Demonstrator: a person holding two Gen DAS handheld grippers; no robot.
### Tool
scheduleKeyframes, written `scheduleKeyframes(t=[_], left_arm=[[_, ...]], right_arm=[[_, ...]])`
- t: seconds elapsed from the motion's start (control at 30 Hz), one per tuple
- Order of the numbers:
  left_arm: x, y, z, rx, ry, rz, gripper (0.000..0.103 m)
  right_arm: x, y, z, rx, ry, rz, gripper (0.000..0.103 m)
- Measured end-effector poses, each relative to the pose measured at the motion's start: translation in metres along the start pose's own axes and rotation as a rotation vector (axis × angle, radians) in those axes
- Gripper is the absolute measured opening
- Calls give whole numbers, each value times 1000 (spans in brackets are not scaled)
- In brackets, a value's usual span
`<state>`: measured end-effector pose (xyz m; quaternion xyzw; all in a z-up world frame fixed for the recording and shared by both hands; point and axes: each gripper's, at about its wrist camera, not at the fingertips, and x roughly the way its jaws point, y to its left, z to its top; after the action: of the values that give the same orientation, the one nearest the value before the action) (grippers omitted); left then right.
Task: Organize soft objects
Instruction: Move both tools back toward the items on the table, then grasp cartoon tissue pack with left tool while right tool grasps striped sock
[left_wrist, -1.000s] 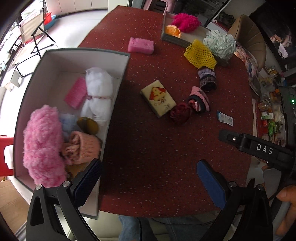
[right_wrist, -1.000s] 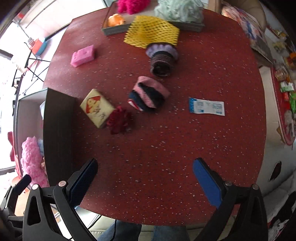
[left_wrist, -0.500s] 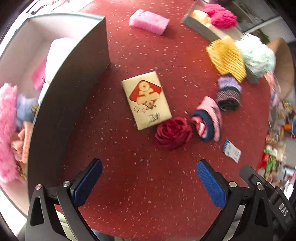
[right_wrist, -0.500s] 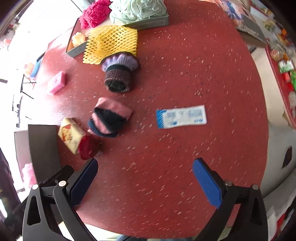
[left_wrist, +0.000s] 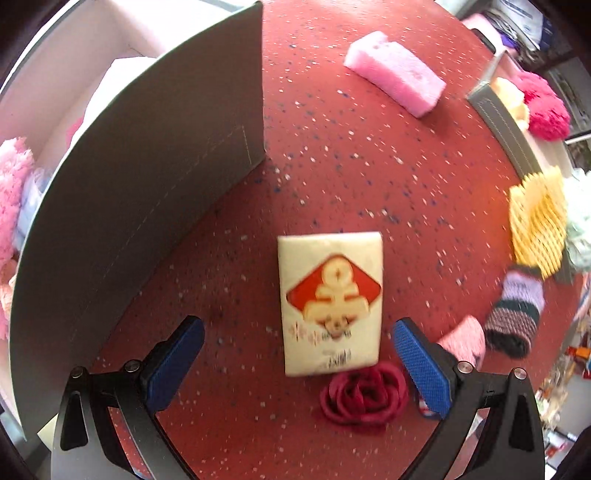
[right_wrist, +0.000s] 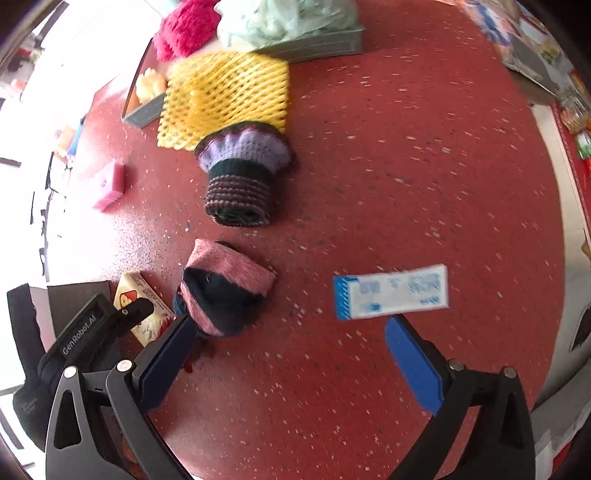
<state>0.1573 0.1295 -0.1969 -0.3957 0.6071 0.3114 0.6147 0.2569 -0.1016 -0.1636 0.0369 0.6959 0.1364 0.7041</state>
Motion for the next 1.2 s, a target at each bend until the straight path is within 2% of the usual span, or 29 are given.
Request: scheduleKeyframes(t=[0.2, 0.37, 0.6, 0.7, 0.77, 0.83, 0.9, 0.93, 0.97, 1.03, 1.1, 1.17, 1.2], left_arm=[[13, 6, 12, -17, 13, 26, 103], [19, 7, 14, 7, 9, 88, 103], [18, 11, 17, 16, -3, 93, 103], [18, 14, 19, 19, 2, 95, 103], [19, 16, 21, 19, 19, 96, 103], [18, 18, 26, 29, 27, 96, 103], [20, 2, 35, 67, 34, 103, 103], [20, -2, 36, 89, 39, 106, 103], [21, -7, 36, 114, 48, 107, 102], [21, -12, 35, 140, 61, 100, 98], [19, -14, 31, 153, 65, 95, 89], [14, -15, 31, 181, 47, 93, 71], [13, -20, 20, 199, 37, 92, 58]], right_arm=[[26, 37, 13, -231, -1, -11, 102], [42, 61, 17, -376, -7, -11, 102], [68, 91, 10, -473, 47, -15, 103], [77, 107, 5, -537, 40, -88, 103], [79, 111, 5, -523, 40, -96, 103], [77, 107, 12, -446, 31, -56, 101], [76, 107, 17, -422, 31, -52, 96], [75, 109, 17, -439, 21, -66, 87], [73, 112, 16, -458, 8, -81, 70], [70, 114, 17, -476, 7, -82, 48], [70, 110, 17, -446, 32, -54, 42], [65, 102, 14, -420, 31, -45, 41], [62, 98, 12, -403, 29, -39, 41]])
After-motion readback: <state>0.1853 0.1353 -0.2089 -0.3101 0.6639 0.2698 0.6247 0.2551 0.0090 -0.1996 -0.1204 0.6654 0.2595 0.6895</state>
